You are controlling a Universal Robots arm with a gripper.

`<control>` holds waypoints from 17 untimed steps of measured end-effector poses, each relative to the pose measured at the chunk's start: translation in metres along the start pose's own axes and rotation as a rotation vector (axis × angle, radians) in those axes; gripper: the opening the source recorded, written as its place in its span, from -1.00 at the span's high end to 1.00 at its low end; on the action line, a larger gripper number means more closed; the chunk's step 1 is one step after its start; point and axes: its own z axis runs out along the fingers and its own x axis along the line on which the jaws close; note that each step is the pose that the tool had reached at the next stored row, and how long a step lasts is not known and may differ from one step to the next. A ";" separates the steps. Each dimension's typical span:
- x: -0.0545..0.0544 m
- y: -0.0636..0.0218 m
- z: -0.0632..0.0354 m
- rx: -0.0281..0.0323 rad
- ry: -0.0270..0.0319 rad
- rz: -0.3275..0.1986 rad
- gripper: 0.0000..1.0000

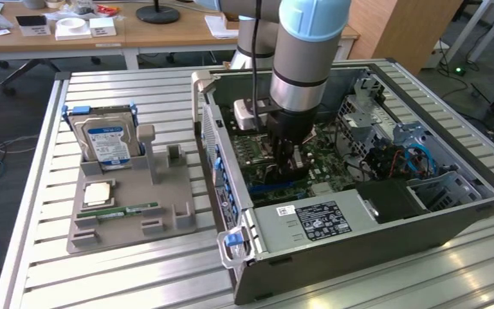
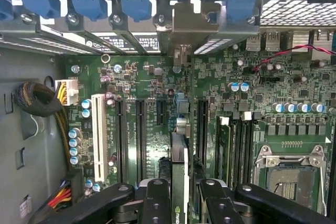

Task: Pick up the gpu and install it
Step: 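Insert the gpu into the slot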

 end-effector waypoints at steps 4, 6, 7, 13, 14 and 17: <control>0.000 0.0001 0.0006 0.0001 -0.0002 0.000 0.48; 0.000 0.0001 0.0006 0.0001 -0.0003 0.000 0.48; 0.000 0.0001 0.0006 0.0002 -0.0003 0.000 0.48; 0.000 0.0001 0.0010 0.0001 -0.0002 0.000 0.48; 0.000 0.0001 0.0011 0.0001 -0.0003 0.000 0.48; 0.000 0.0001 0.0011 0.0002 -0.0004 0.000 0.48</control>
